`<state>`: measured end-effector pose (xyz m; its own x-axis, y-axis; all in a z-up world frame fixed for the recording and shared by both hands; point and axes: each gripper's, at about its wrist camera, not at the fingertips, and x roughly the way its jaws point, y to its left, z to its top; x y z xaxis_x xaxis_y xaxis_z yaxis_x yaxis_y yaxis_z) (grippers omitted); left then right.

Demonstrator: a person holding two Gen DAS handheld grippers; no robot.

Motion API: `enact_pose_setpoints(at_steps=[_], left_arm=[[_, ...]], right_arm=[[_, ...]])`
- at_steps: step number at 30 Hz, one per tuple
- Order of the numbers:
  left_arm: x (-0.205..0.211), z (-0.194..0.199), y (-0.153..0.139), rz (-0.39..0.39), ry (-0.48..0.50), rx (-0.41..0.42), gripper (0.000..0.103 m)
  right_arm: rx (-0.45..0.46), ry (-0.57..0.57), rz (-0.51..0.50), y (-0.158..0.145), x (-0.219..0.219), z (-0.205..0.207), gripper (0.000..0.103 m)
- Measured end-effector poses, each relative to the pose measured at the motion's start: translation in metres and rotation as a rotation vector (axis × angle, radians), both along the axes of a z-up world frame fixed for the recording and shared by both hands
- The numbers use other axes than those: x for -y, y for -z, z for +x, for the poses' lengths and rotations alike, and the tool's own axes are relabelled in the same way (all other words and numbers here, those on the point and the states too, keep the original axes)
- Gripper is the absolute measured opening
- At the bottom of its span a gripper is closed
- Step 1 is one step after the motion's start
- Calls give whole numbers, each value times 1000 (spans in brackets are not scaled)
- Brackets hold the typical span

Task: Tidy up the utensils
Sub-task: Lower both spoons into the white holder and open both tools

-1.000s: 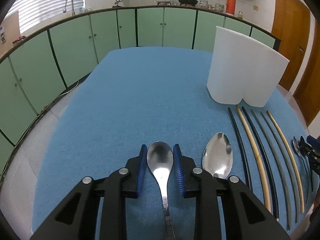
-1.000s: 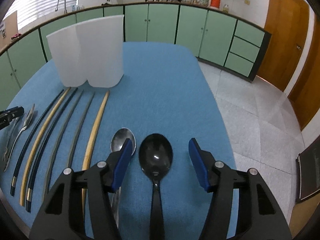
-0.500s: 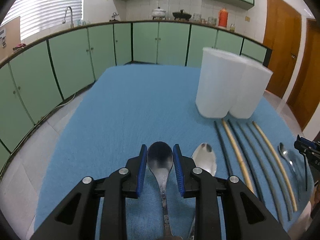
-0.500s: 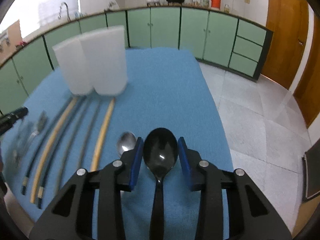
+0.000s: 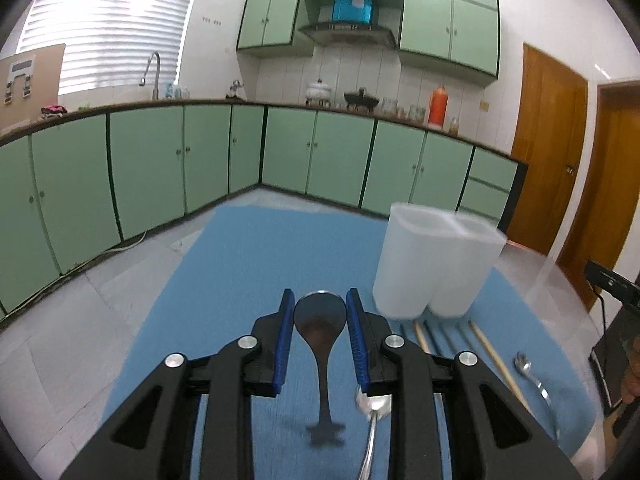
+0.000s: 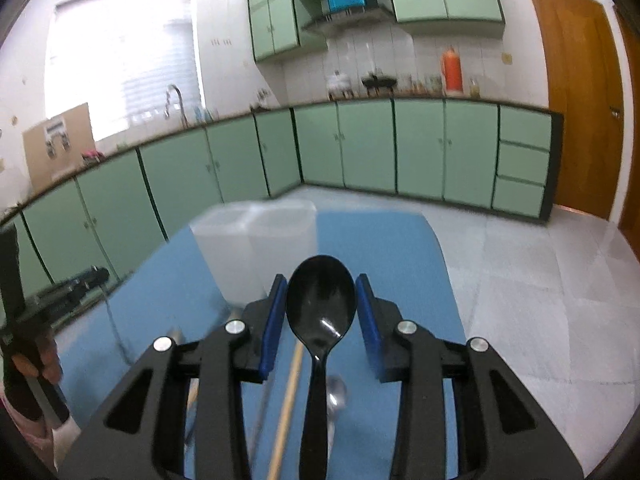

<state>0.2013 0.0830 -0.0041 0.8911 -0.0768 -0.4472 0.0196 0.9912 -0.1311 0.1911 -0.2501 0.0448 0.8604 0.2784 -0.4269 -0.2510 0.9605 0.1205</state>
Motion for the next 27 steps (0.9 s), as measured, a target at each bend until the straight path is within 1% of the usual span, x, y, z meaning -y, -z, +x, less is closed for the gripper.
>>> enact_pose_setpoints(at_steps=[2,5,8,11,14,17,21,27], left_arm=[[0,3,-9,-6,5,27,26],[2,13,-26,-22,16,74,26],[7,26,-48,-33,32,127,26],[17,39,-70,-34,47,184,26],[30,58,-95,-44,77,252,26],[43,79,-108,-61,103,288,26],[64,109,-102,-50,122,295,26],[88,148,-68,-5,140,226,26]], right_arm=[[30,-13,13,-8,-5,3,34],[78,-36,39,-24,-11,22,34],[128,-47,74,-42,-17,47,34],[179,-37,96,-54,-22,74,34],[187,-30,130,-57,-23,102,34],[201,-19,172,-54,-25,132,34],[197,-5,168,-43,-34,161,34],[133,10,115,-11,-50,182,34]])
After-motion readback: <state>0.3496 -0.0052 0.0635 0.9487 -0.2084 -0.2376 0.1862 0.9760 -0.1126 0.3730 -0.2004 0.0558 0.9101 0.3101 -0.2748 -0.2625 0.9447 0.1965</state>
